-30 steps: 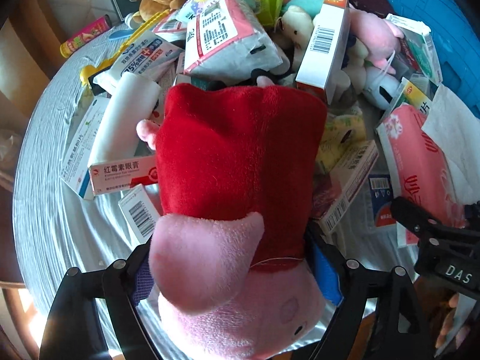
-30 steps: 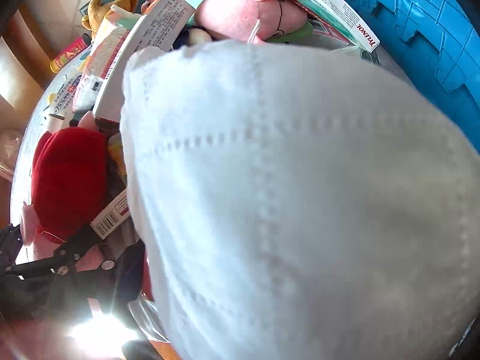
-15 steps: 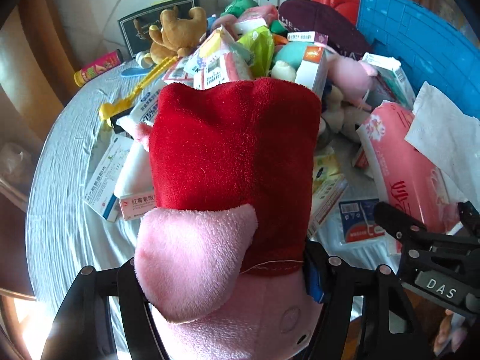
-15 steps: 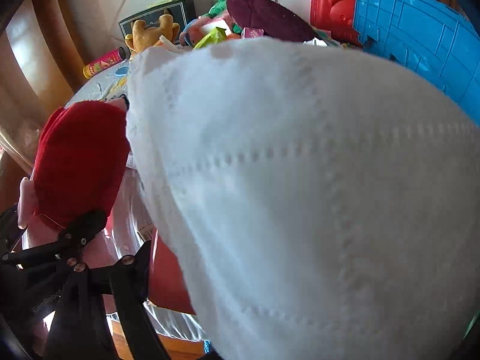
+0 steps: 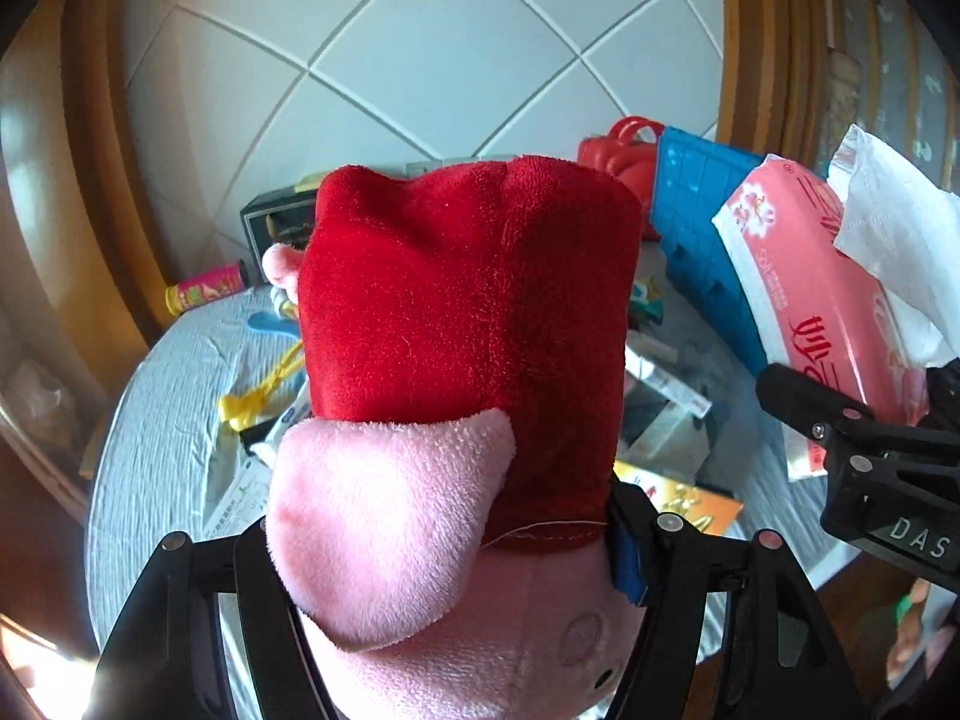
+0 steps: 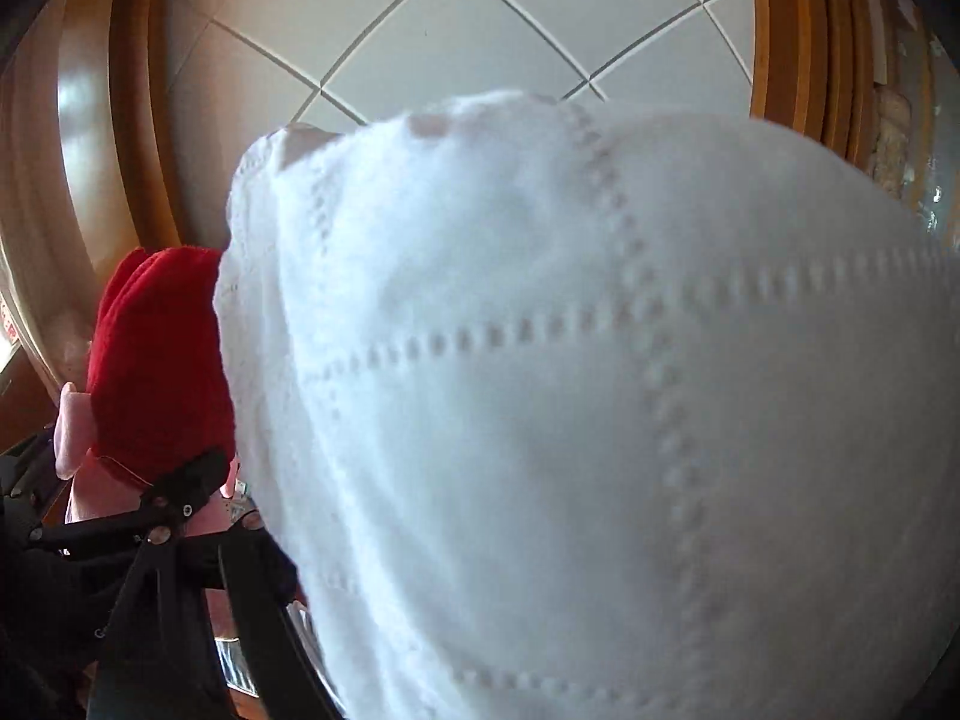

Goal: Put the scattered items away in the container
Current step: 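Lift the pink pig with the left tool while the right tool lifts the tissue pack toward the crate, then lower the pig into the blue crate and open the left tool while the right tool releases the tissue pack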

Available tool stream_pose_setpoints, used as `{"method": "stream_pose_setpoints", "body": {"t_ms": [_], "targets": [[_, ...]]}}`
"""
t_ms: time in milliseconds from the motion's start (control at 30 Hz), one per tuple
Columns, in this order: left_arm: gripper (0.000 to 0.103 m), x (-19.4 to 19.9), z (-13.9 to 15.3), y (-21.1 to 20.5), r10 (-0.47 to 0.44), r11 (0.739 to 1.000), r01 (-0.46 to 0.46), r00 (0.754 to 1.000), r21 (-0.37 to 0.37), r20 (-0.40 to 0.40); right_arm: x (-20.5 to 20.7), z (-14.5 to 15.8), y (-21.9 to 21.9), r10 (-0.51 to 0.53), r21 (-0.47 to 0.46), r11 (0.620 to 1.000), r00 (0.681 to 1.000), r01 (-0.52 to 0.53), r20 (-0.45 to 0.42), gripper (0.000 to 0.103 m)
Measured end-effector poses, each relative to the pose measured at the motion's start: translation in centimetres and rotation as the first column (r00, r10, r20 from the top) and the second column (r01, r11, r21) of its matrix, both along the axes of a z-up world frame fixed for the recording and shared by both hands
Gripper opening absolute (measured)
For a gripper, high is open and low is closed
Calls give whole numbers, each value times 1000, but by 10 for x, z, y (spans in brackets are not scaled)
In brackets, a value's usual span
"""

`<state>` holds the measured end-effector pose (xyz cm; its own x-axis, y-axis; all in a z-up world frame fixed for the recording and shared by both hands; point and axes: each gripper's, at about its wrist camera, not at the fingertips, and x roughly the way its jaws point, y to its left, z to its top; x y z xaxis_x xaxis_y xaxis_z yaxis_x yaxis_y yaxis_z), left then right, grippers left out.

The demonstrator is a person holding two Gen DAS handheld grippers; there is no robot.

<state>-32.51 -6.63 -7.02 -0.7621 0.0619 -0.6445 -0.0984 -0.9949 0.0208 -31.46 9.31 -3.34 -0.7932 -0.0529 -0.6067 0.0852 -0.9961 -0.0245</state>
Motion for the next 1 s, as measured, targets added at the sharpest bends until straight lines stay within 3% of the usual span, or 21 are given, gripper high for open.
{"method": "stream_pose_setpoints", "body": {"t_ms": [300, 433, 533, 733, 900, 1000], "targets": [[70, -18, 108, 156, -20, 998, 32, 973, 51, -228, 7, 100, 170, -9, 60, 998, 975, 22, -223, 84], [70, -34, 150, 242, -66, 992, 94, 958, 88, -278, 2, 117, 258, -71, 95, 991, 970, 96, -234, 84], [70, -46, 167, 309, -127, 982, 160, 954, 102, -273, -4, 115, 317, -122, 103, 984, 970, 146, -212, 84], [70, -70, 156, 429, -246, 964, 257, 960, 68, -137, -25, 80, 404, -211, 84, 972, 973, 218, -94, 84], [70, -87, 114, 478, -251, 968, 250, 966, 20, 64, -42, 45, 442, -254, 123, 960, 967, 252, 1, 84], [70, -84, 100, 495, -227, 974, 227, 964, 17, 136, -50, 30, 452, -249, 107, 964, 967, 243, 49, 84]]}}
